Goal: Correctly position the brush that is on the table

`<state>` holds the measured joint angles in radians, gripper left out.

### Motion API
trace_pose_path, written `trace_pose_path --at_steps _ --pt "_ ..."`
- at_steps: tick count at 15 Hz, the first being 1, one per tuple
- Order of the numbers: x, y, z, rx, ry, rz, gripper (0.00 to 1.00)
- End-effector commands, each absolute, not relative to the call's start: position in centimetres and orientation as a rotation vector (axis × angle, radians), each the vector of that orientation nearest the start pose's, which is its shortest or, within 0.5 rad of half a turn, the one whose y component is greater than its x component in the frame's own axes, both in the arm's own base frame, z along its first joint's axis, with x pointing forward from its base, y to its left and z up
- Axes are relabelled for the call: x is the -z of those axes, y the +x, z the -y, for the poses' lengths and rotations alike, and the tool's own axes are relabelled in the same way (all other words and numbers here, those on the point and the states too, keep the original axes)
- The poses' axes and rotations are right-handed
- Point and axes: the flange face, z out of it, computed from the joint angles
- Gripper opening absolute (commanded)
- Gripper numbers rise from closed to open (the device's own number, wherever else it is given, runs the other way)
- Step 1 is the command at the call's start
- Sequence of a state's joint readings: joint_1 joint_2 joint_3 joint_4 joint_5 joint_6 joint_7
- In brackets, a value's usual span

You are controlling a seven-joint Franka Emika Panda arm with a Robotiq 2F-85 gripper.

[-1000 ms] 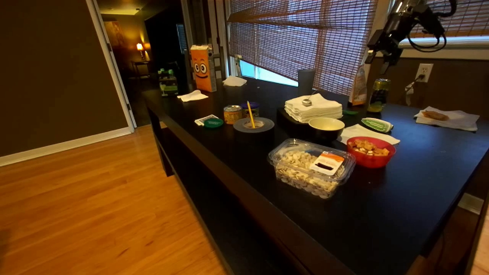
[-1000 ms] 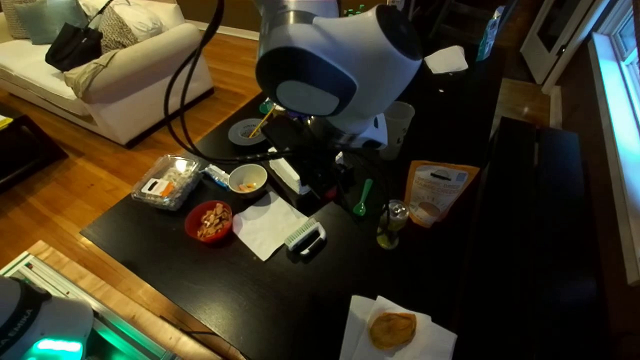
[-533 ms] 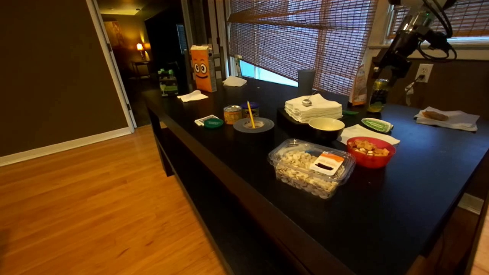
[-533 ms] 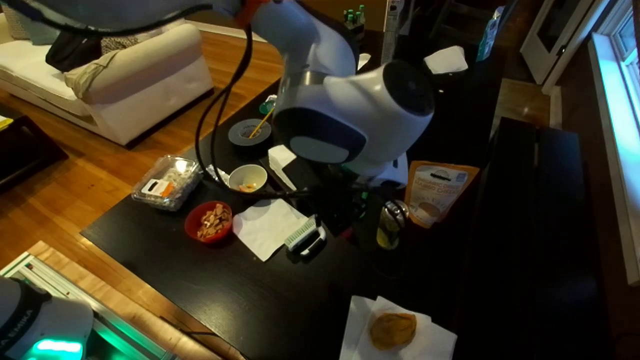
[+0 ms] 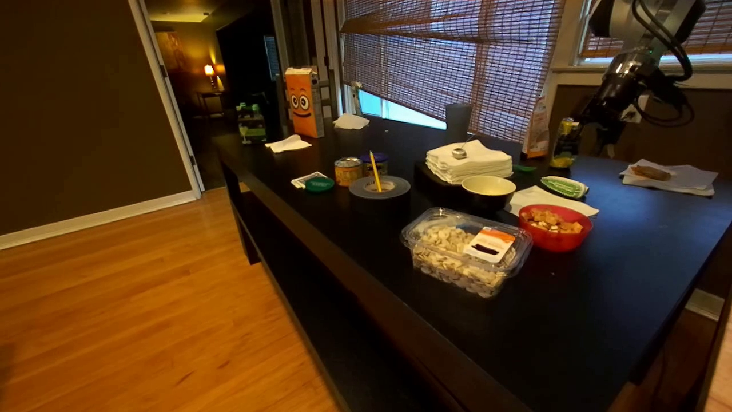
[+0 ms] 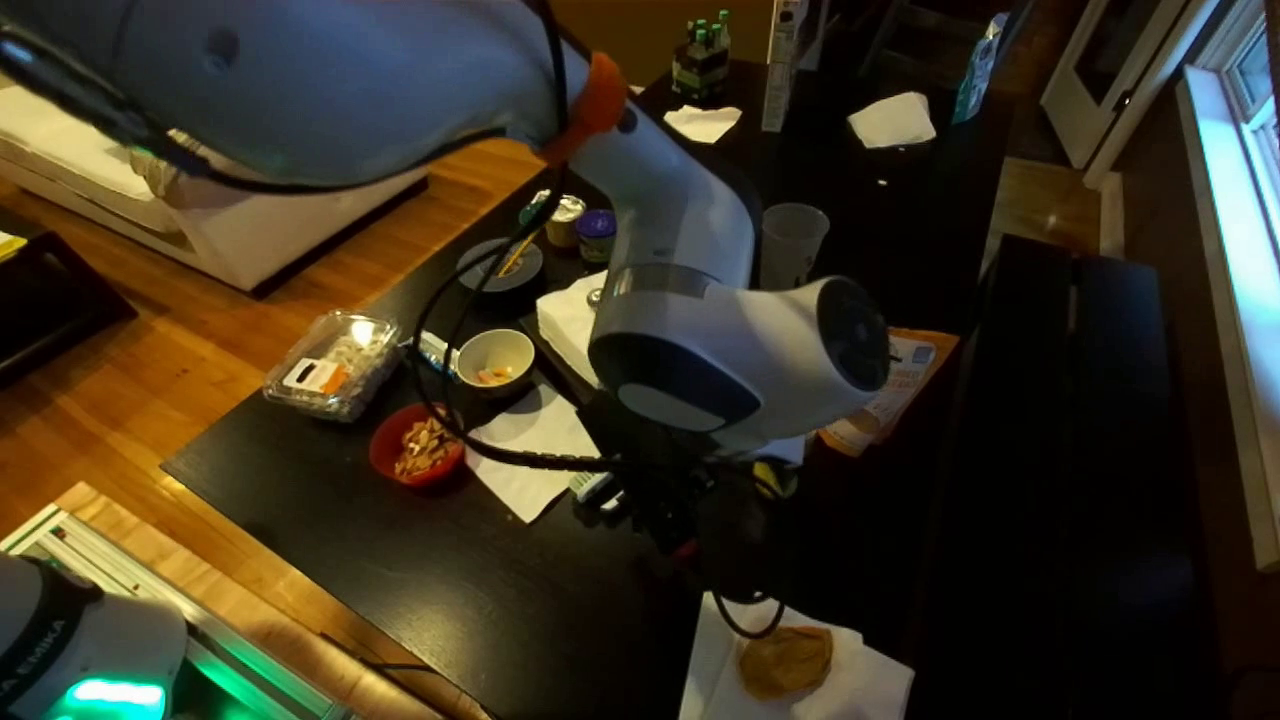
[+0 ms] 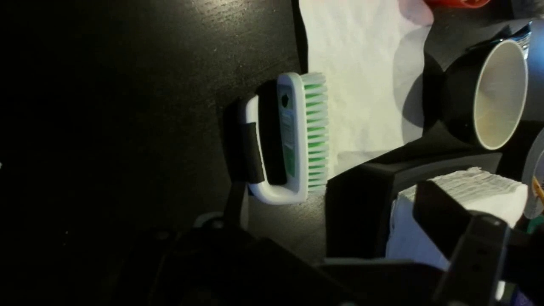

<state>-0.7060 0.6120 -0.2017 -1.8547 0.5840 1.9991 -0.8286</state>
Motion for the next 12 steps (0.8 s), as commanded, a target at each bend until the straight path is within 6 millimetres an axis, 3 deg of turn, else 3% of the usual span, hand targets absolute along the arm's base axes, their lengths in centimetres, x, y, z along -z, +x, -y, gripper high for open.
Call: trace_pose_path --at_steps 1,6,12 --pt "-14.5 40.2 45.4 0.004 -2.516 -0.59 1.0" --pt "-11.6 41.5 45.2 -0.004 -2.558 -0.618 1.0" --pt "-10.3 42.0 46.2 0.0 -2.602 -0.627 1.0"
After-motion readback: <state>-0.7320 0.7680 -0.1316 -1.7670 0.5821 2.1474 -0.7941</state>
